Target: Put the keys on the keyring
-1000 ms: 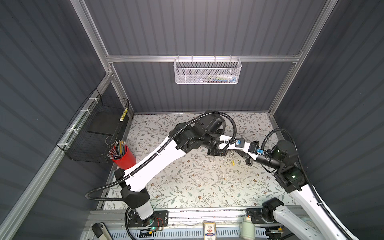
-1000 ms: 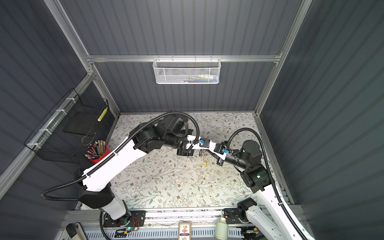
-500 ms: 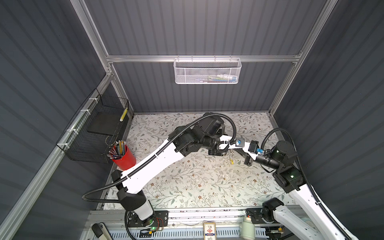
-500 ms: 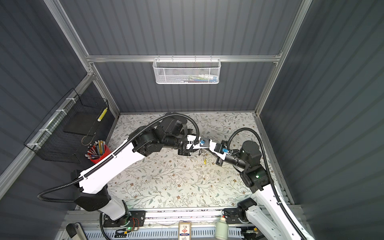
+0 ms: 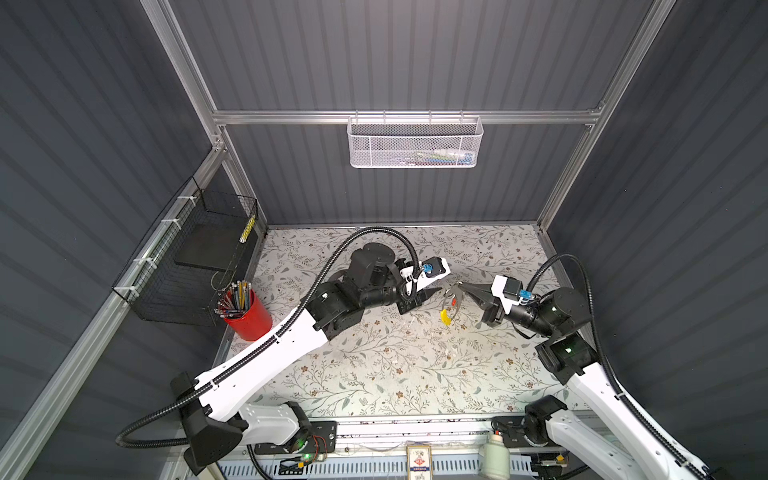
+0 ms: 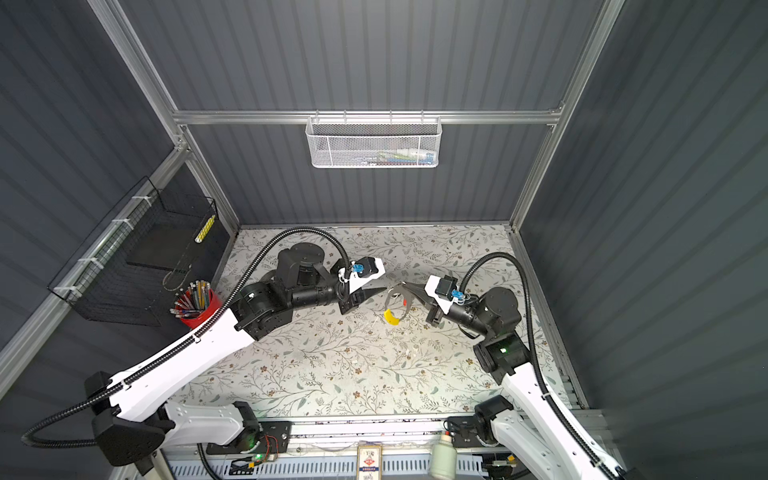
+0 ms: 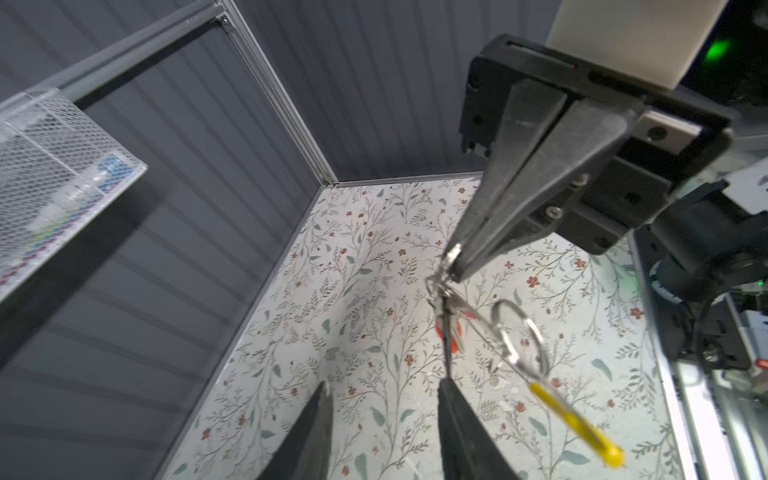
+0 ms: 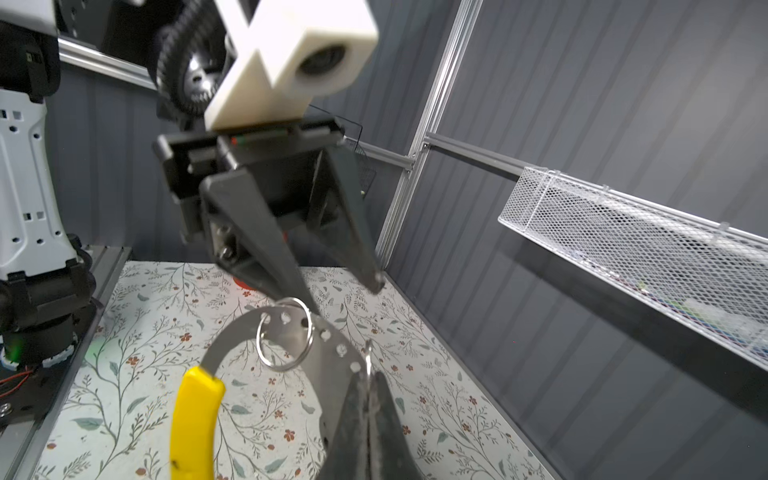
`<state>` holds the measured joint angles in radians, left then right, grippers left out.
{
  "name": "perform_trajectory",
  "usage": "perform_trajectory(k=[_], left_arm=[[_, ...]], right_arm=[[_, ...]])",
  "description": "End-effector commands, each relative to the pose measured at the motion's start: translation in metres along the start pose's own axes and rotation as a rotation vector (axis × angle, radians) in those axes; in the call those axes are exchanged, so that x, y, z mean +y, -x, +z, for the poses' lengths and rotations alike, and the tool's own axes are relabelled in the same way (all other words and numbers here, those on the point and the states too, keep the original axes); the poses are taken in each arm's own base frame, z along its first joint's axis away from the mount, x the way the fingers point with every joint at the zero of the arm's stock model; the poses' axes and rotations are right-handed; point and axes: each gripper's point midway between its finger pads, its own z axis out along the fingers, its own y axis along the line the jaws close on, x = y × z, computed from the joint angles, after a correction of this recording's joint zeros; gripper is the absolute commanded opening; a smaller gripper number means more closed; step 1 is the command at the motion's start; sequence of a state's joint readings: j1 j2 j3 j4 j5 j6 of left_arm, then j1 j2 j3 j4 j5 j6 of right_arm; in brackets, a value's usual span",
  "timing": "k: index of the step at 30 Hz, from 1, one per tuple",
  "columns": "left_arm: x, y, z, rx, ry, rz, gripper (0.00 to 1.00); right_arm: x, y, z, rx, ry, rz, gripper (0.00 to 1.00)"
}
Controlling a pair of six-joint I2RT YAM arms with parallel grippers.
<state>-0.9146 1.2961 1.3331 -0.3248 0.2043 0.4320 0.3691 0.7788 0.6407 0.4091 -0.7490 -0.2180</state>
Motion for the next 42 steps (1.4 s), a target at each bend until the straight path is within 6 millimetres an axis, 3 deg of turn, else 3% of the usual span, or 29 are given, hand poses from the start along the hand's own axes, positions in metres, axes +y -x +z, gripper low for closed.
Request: perform_trajectory(k=[1,8,14,18,23,26,35,42], left_arm=[[-0.009,0.016,0.003,-0.112,-0.060,-0.111,0.43],[-0.015,0.012,0.017,-0.132,-0.102,-0.157,0.49],[-0.015,0.015,0.023,-0.151,-0.115,-0.169,0.47],[-0.019,0.015,0.028,-0.156,-0.143,-0.171,0.38],[-0.020,0.014,0.032,-0.117,-0.168,-0.135,0.11],[-0.012,0.017,0.027,-0.096,-0.126,-0.085,0.02],[0.009,0.030,0.007,-0.025,-0.032,0.080,0.00],[0.007,0.027,0.006,0.047,-0.031,0.185,0.00]], right_arm=[[-0.002,0.023,0.000,-0.089,-0.006,-0.013,0.00],[-0.001,0.027,-0.001,-0.110,0.004,-0.010,0.00],[0.001,0.026,-0.002,-0.113,0.004,0.001,0.00],[0.002,0.027,-0.002,-0.129,0.012,0.008,0.00],[0.002,0.026,-0.003,-0.130,0.007,0.006,0.00],[0.003,0.021,-0.005,-0.123,-0.005,0.006,0.00],[0.002,0.014,-0.010,-0.115,-0.020,0.010,0.00],[0.001,0.013,-0.010,-0.100,-0.024,0.004,0.00]])
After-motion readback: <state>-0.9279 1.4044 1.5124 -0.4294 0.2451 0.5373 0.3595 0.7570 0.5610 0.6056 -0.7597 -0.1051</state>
